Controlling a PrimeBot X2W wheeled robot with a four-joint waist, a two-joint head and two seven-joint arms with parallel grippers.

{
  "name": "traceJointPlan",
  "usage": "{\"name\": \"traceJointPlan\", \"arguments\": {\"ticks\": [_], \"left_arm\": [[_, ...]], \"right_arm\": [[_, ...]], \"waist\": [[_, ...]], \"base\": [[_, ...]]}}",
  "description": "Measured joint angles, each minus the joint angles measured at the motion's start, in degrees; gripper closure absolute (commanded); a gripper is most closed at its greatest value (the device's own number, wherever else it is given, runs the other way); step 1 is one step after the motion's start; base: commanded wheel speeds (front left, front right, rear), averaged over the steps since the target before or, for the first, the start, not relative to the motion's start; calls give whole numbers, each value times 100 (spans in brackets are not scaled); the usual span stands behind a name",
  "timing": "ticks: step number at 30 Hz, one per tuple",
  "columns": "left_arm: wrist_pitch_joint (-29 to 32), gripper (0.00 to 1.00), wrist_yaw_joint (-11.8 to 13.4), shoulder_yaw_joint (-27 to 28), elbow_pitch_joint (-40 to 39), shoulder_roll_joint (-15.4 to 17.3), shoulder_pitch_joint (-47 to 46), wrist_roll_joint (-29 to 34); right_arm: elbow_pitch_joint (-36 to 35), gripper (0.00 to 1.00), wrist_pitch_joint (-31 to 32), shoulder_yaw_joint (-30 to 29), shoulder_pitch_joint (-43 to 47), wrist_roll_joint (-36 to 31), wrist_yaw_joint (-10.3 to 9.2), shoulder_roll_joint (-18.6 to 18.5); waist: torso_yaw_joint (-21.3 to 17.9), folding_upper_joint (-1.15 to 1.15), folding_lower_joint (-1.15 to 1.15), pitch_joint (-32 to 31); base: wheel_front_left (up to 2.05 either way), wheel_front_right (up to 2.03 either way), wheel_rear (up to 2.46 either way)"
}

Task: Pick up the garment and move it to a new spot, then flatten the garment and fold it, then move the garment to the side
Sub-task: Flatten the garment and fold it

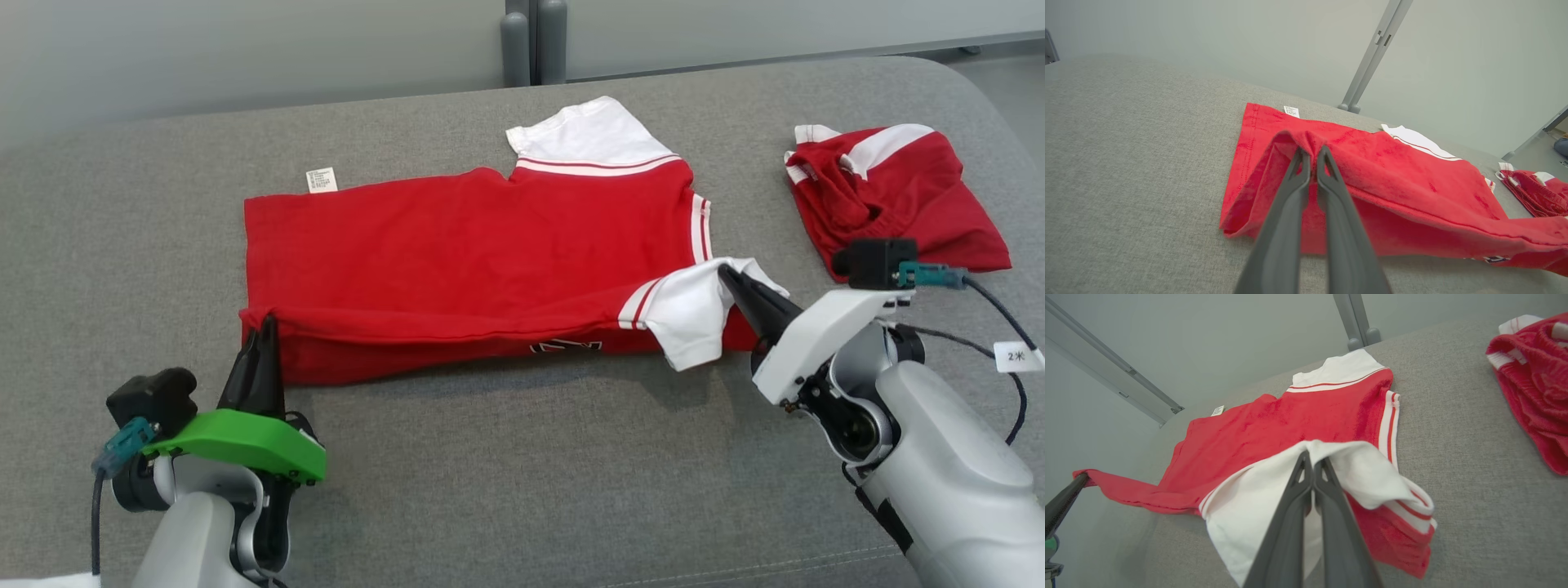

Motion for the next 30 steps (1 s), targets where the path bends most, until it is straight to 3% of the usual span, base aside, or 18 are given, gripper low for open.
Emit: {"name": "traceJointPlan", "arguments": {"ticks": [10, 16, 17, 18, 19, 20, 21, 30], "left_arm": [[311, 100, 105, -127, 666, -24, -935, 107], [400, 100, 245, -112, 1122, -29, -1373, 162], [397, 100, 247, -104, 1207, -27, -1438, 169], [392, 76, 255, -100, 1267, -29, -1494, 182], [386, 46, 275, -94, 1322, -29, -1542, 198], [337, 5, 278, -89, 1369, -30, -1589, 198], [300, 0, 278, -83, 1388, -31, -1635, 198], [65, 0, 240, -73, 1569, -31, -1939, 260]], "right_arm": [[489, 100, 833, 168, -985, -74, -185, -23], [871, 100, 964, 143, -1434, -133, -294, 89], [940, 71, 962, 130, -1500, -133, -337, 134], [990, 18, 951, 124, -1546, -135, -344, 167], [1024, 0, 903, 113, -1573, -143, -364, 199], [1062, 0, 864, 97, -1601, -143, -386, 234], [1092, 0, 849, 80, -1633, -142, -386, 261], [1251, 0, 425, -98, -1889, -142, -383, 336]], "waist": [[84, 0, 0, 514], [164, 0, 0, 802], [176, 0, 0, 841], [189, 0, 0, 872], [201, 0, 0, 897], [213, 0, 0, 917], [222, 0, 0, 933], [231, 0, 0, 993]], "base": [[0, 0, 0], [0, 0, 0], [0, 0, 0], [0, 0, 0], [0, 0, 0], [0, 0, 0], [0, 0, 0], [0, 0, 0]]}}
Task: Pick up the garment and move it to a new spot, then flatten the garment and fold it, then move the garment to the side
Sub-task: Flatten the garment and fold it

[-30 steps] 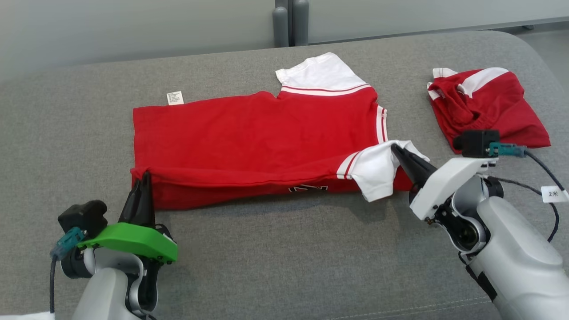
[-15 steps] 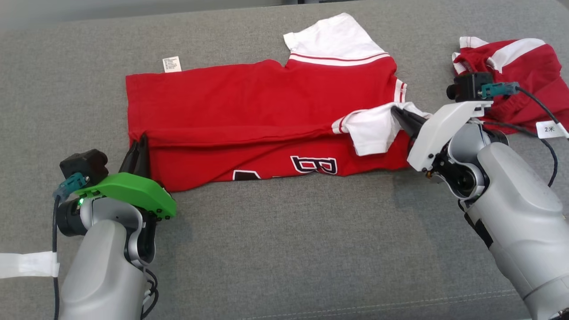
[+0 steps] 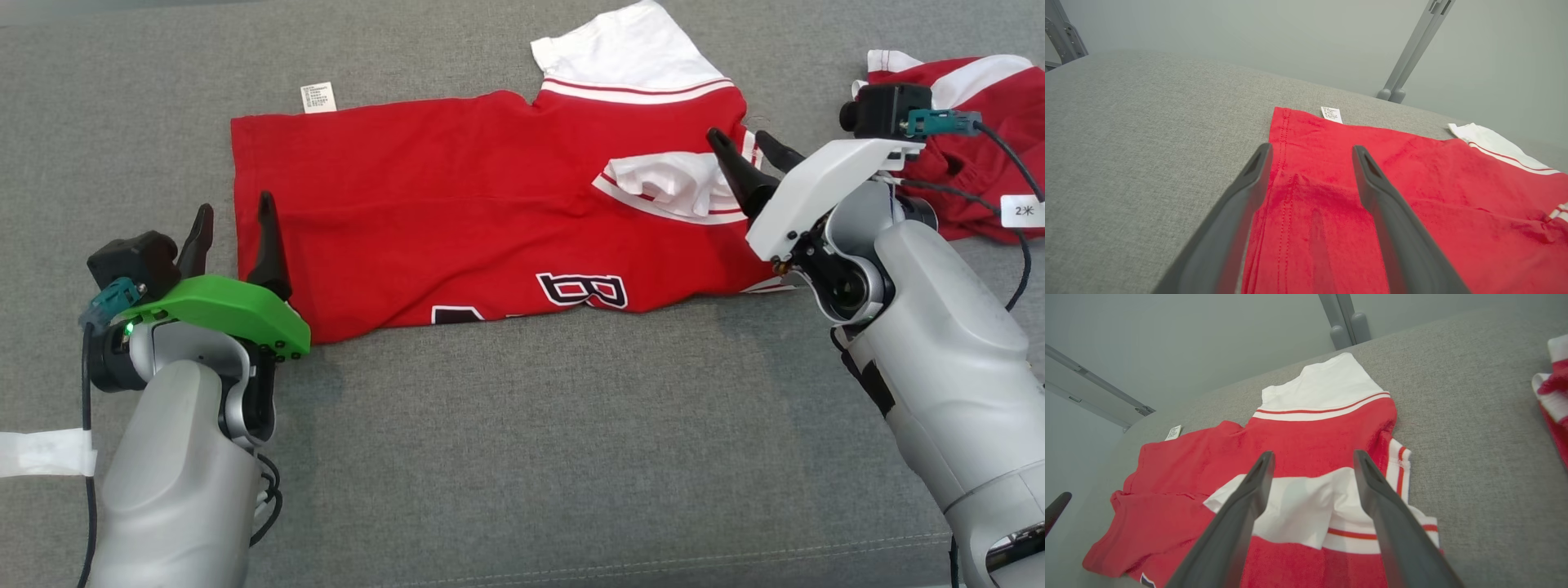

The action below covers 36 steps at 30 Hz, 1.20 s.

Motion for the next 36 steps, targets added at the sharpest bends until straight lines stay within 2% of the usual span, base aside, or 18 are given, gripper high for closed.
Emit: {"name": "traceJointPlan", "arguments": {"ticks": [10, 21, 32, 33, 34, 36], "left_arm": [[-185, 0, -250, 90, 54, -3, 19, 1], [-175, 0, -442, 156, 441, 1, 895, -216], [55, 0, -450, 374, 661, 0, 948, -603], [68, 10, -457, 371, 661, -1, 948, -606], [77, 34, -458, 367, 659, -1, 947, -612], [77, 69, -500, 347, 658, -1, 943, -611]], "right_arm": [[26, 0, -682, -102, -8, -105, 160, -118], [-89, 0, -1357, -220, 819, -83, 260, -181], [-210, 0, -1590, -234, 1317, 85, 288, -19], [-212, 0, -1597, -234, 1341, 101, 297, -16], [-221, 0, -1628, -235, 1358, 108, 298, -16], [-240, 0, -1670, -253, 1411, 110, 302, -23]], "waist": [[-5, 0, 0, -51], [-30, 0, 0, -323], [-273, 0, 0, -338], [-299, 0, 0, -330], [-324, 0, 0, -322], [-366, 0, 0, -301]], "base": [[0, 0, 0], [0, 0, 0], [0, 0, 0], [0, 0, 0], [0, 0, 0], [0, 0, 0]]}}
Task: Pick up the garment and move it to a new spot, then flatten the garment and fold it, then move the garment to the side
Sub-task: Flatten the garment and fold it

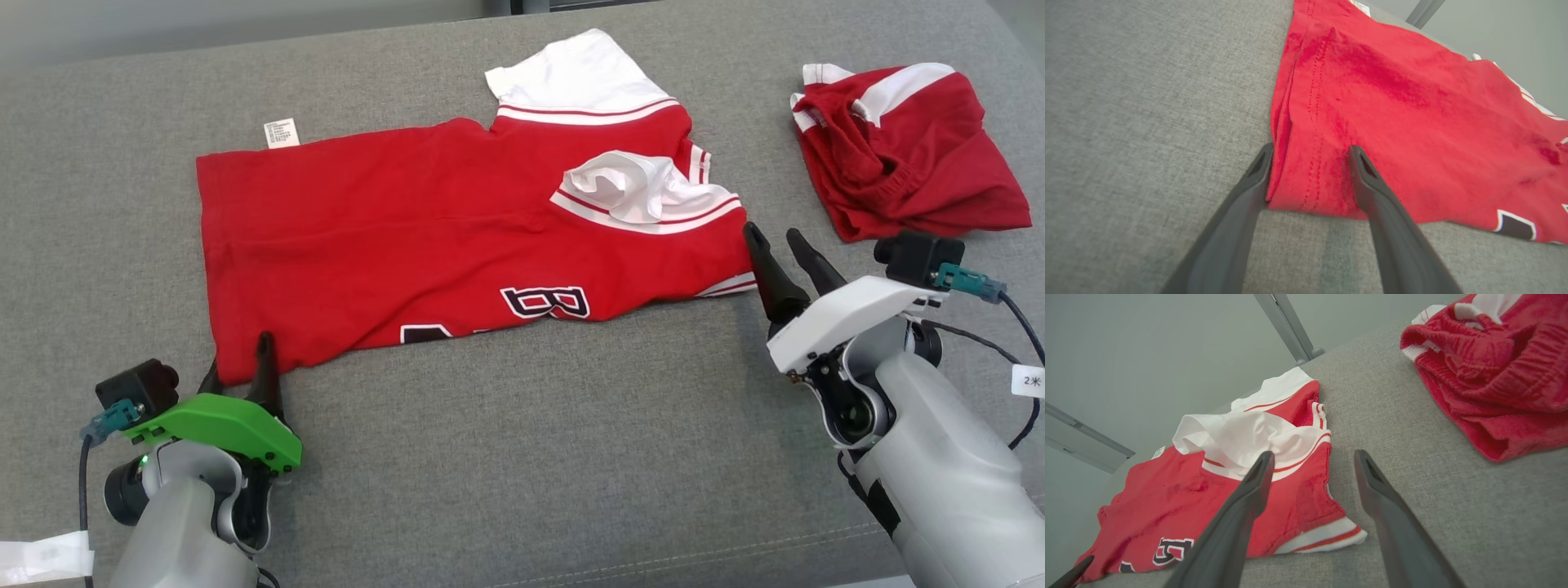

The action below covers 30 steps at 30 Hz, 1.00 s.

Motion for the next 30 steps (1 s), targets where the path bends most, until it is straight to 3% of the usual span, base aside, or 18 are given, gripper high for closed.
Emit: {"name": "traceJointPlan", "arguments": {"ticks": [1, 20, 21, 22, 25, 26, 30], "left_arm": [[0, 100, -4, -13, -1, 0, -4, 0], [-162, 100, -99, -98, -311, -63, -14, -20], [-162, 100, -100, -107, -316, -63, -14, -20], [-162, 100, -100, -120, -324, -64, -14, -20], [-210, 100, -101, -156, -365, -74, -14, -20], [-211, 100, -102, -165, -370, -76, -14, -20], [-213, 100, -109, -170, -385, -79, -4, -20]], "right_arm": [[2, 0, -19, -15, 41, 18, 1, 0], [289, 0, 149, -275, 491, 756, 53, 314], [296, 19, 160, -248, 486, 755, 53, 324], [304, 53, 172, -227, 478, 755, 53, 324], [323, 82, 200, -189, 452, 753, 59, 316], [337, 97, 200, -174, 445, 750, 60, 316], [416, 100, 219, -101, 445, 734, 107, 311]], "waist": [[-12, 0, 0, 11], [227, 0, 0, 70], [236, 0, 0, 72], [245, 0, 0, 71], [269, 0, 0, 63], [275, 0, 0, 52], [288, 0, 0, -30]], "base": [[0, 0, 0], [0, 0, 0], [0, 0, 0], [0, 0, 0], [0, 0, 0], [0, 0, 0], [0, 0, 0]]}}
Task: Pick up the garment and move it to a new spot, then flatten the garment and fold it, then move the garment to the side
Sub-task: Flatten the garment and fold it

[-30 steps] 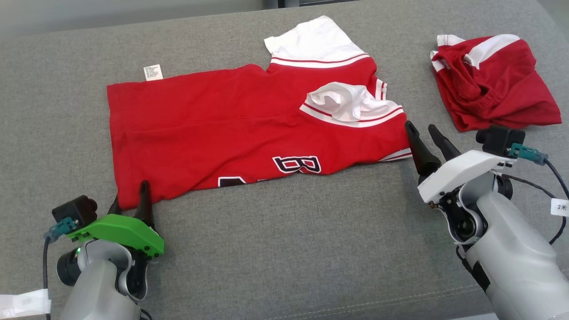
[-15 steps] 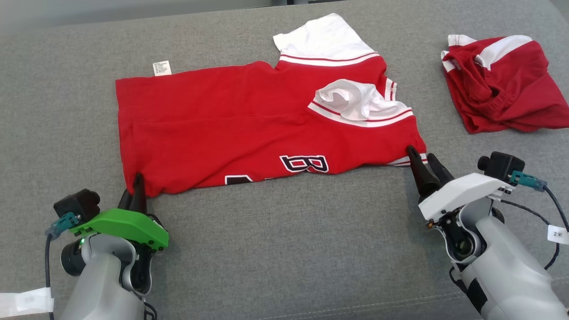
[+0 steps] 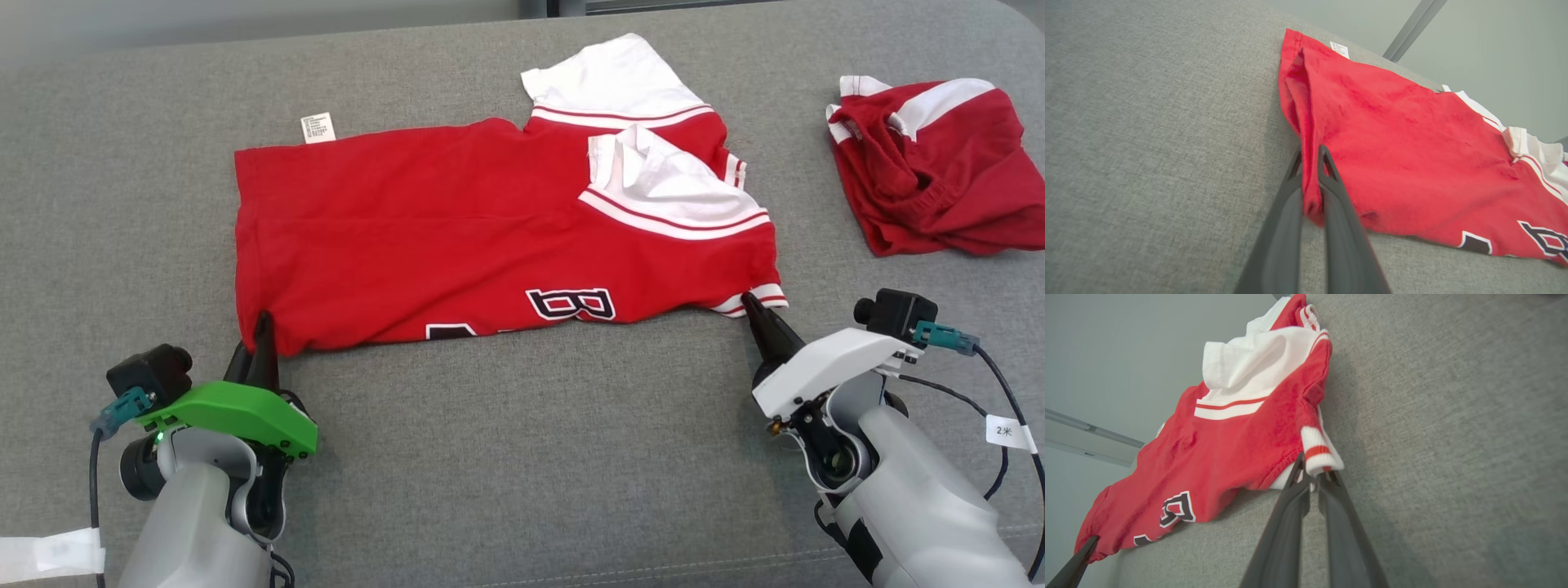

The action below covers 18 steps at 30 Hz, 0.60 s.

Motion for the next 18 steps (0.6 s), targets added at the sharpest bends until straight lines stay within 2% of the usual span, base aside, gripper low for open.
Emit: {"name": "traceJointPlan", "arguments": {"ticks": [8, 18], "left_arm": [[-49, 100, -41, 15, -70, -2, 246, -1], [-91, 100, -44, 82, -314, -4, 797, -58]], "right_arm": [[5, 100, -114, -41, 90, 11, 3, -109], [-390, 100, -213, 22, 698, 122, 54, -189]], "waist": [[-11, 0, 0, -207], [-18, 0, 0, -629]], "base": [[0, 0, 0], [0, 0, 0]]}}
